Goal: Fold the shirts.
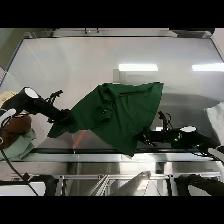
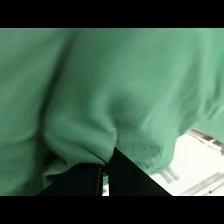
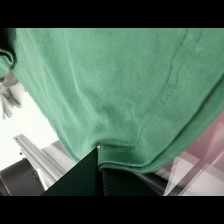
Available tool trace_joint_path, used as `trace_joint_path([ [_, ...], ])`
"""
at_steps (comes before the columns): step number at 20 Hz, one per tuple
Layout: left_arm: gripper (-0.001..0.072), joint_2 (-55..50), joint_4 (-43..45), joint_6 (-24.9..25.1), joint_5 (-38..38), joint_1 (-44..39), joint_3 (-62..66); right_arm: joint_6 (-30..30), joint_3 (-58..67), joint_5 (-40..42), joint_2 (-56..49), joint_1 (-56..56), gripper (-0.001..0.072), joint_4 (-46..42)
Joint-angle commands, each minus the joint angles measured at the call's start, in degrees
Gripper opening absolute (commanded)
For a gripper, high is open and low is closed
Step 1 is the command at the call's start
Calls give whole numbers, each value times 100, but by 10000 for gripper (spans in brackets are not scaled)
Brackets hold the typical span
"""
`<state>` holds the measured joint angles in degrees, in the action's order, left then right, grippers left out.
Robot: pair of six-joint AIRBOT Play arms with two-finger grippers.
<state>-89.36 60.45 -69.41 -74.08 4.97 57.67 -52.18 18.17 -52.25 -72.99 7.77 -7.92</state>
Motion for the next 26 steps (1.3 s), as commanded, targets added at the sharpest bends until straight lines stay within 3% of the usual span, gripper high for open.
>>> trace_joint_path([
  [1,18,15,-59,11,-605,-289,671,173,7,-310,48,-17,15,0],
  [4,19,697,-807,4,-1316,-22,1261,256,164,-1158,492,-352,14,-52],
  [7,19,1521,-2667,109,-1991,570,1668,94,929,-2334,1480,-1364,14,-52],
  [10,19,2470,-4795,114,-2208,1239,1755,-409,2490,-2927,2684,-2568,14,-42],
  [13,19,3558,-7171,308,-2192,1978,1755,-706,4673,-3053,3523,-3652,14,-48],
  [16,19,4518,-9569,511,-2024,3217,1755,-868,6708,-2911,3604,-4006,14,-470],
  [18,19,4878,-10332,664,-1801,4315,1755,-876,7320,-2463,3556,-4004,14,-1019],
  [19,19,4946,-10048,680,-1659,4771,1755,-975,7331,-2186,3504,-4004,14,-1283],
  [20,19,4977,-9219,623,-1329,5106,1753,-1156,7278,-2127,3346,-4002,15,-1484],
  [22,21,4977,-6767,79,-396,5117,1746,-1191,6961,-2166,2802,-3807,14,-1480],
  [24,22,4885,-5246,-260,505,4428,1373,-1012,6494,-2100,1982,-3021,14,-1497],
  [26,20,4527,-4723,-37,1104,3209,767,-629,6142,-1808,975,-2050,14,-1526],
])
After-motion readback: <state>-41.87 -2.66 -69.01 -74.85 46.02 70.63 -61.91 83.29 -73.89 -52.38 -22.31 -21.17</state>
